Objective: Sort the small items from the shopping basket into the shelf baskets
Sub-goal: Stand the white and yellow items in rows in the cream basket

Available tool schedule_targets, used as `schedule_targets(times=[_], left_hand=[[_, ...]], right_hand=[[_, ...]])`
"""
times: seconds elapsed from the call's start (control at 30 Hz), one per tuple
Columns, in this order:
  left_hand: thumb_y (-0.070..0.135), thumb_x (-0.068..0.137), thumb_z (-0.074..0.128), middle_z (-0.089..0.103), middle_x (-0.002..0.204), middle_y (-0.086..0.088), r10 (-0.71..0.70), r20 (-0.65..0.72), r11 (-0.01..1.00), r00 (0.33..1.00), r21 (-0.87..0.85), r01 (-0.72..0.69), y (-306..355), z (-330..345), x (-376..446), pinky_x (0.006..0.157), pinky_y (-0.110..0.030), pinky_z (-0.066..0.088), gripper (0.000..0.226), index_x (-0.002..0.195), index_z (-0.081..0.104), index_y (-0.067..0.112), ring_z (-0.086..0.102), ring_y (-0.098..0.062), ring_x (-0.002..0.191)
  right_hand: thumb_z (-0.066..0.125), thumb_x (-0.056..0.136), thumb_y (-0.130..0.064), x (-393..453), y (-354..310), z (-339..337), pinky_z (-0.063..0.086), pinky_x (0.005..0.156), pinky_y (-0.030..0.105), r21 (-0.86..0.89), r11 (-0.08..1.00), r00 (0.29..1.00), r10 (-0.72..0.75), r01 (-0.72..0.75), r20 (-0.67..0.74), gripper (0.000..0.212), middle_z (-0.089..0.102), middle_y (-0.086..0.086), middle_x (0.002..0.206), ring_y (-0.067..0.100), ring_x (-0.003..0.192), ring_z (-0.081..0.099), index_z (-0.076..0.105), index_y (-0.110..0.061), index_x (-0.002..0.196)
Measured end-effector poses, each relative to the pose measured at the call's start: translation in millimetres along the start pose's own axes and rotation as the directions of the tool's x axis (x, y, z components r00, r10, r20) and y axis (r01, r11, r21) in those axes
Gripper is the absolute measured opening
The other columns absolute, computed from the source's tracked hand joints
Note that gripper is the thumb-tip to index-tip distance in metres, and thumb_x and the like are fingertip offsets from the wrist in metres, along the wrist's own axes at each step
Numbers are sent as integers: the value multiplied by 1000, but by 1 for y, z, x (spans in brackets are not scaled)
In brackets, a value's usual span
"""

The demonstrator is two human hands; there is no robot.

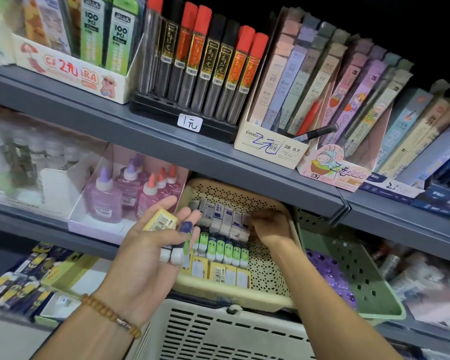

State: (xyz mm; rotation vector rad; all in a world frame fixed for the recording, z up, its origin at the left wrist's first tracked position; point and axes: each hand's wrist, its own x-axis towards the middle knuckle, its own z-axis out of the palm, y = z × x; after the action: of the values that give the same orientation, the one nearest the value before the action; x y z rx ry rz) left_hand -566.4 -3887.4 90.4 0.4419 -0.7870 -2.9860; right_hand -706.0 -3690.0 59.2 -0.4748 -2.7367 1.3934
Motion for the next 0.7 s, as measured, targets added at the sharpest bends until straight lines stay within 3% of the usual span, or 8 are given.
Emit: schedule_targets(times=[0.07, 0.17, 0.3, 0.47, 0.53, 0.6, 0.7], left_hand=[[-18, 54, 53, 66, 116, -19, 14, 8, 1000, 1000, 6, -14, -1, 1, 0, 87, -36, 50, 67, 112, 66, 12, 70, -27, 102], [-18, 53, 54, 67, 116, -18, 38, 10, 998, 999, 42, -39, -1, 0, -2, 90, -35, 49, 66, 110, 67, 13, 70, -24, 103], [-20, 59, 54, 69, 114, -14, 75, 20, 982, 997, 171, -78, -2, 0, -6, 95, -38, 48, 62, 105, 70, 18, 66, -22, 109], [-29, 74, 44, 69, 113, -16, 56, 36, 971, 998, 232, -63, -7, 4, -9, 98, -41, 46, 59, 104, 69, 16, 64, -25, 113], [-22, 77, 53, 70, 113, -15, 43, 33, 969, 999, 240, -49, -6, 5, -9, 92, -34, 50, 52, 107, 69, 16, 67, -22, 108], [-7, 77, 65, 70, 112, -13, 42, -1, 964, 999, 261, -40, -3, 3, -8, 88, -36, 53, 41, 111, 68, 16, 70, -21, 102], [11, 86, 64, 69, 104, -7, 38, -82, 964, 996, 266, -15, 4, -3, -7, 67, -33, 57, 23, 109, 62, 9, 73, -21, 84]], right_hand=[[67, 89, -15, -21, -11, -3, 54, 87, 33, 53, 995, 996, -85, 85, -8, 6, 74, 8, 94, 19, 85, 66, 71, -17, 84], [64, 91, -15, -69, -30, -3, 48, 50, 23, 324, 940, 957, -185, 106, 223, 6, 71, 4, 70, 10, 56, 59, 69, -14, 87], [75, 85, -28, -115, -49, 3, 45, 45, 22, 398, 916, 852, -245, 47, 463, 20, 69, 5, 67, 14, 51, 60, 65, -10, 83], [75, 83, -11, -124, -51, 9, 45, 43, 19, 410, 907, 807, -166, -101, 567, 10, 68, 6, 66, 11, 48, 59, 66, -8, 87], [72, 84, -9, -114, -47, 3, 43, 42, 18, 434, 893, 811, -164, -120, 562, 2, 68, 5, 66, 10, 50, 58, 70, -8, 83], [74, 83, -11, -97, -41, -6, 42, 43, 19, 434, 894, 877, -118, -109, 465, 4, 68, 5, 67, 11, 52, 57, 73, -8, 81], [77, 81, -15, -68, -26, -14, 42, 41, 20, 238, 969, 965, 2, -66, 262, 7, 64, 6, 60, 11, 44, 52, 74, -9, 83]])
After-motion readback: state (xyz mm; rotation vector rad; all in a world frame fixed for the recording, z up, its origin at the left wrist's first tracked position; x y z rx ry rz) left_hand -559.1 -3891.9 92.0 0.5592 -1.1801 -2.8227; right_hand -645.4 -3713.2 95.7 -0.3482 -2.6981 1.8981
